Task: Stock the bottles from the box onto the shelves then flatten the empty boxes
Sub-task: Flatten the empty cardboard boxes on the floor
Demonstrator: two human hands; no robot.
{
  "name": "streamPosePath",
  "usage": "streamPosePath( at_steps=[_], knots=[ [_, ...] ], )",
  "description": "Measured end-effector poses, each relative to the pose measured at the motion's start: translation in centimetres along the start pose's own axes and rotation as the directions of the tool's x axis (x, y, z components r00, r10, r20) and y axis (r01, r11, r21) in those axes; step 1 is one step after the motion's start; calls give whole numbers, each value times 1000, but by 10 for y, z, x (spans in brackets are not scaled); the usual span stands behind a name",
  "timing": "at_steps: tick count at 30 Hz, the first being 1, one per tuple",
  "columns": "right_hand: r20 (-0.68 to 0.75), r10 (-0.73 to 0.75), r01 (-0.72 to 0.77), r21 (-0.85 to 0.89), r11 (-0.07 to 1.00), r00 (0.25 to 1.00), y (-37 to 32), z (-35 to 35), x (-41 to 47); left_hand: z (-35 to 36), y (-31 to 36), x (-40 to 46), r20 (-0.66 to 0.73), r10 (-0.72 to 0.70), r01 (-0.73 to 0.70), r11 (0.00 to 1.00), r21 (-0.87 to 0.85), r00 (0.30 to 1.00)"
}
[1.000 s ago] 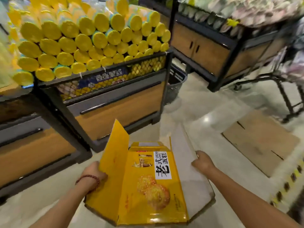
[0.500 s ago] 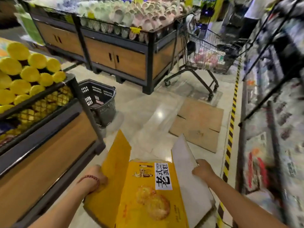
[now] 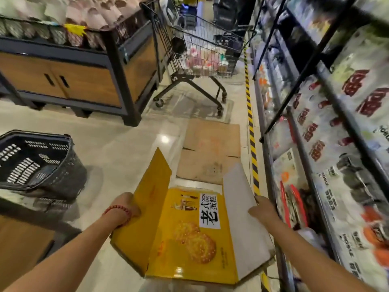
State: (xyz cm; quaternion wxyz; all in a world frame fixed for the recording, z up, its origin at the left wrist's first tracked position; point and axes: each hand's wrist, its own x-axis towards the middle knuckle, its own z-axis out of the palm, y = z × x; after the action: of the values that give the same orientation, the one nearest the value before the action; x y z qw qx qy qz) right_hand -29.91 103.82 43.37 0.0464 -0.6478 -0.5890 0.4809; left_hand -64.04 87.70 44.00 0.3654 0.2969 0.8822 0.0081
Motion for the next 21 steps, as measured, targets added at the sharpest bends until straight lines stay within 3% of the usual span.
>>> streamPosePath(
  at_steps=[11, 16, 21],
  knots=[
    [-192, 94, -77, 93, 993, 977, -113, -41, 131, -122, 150, 172, 79, 191, -191, 982, -4, 978],
    [-187, 62, -54, 47, 997, 980, -163, -75, 209, -170, 228, 238, 94, 195, -195, 981, -6, 976],
    [-203, -20, 27, 30, 999, 979, -209, -122, 311, -205, 306, 302, 6, 172, -172, 984, 38, 985]
  ],
)
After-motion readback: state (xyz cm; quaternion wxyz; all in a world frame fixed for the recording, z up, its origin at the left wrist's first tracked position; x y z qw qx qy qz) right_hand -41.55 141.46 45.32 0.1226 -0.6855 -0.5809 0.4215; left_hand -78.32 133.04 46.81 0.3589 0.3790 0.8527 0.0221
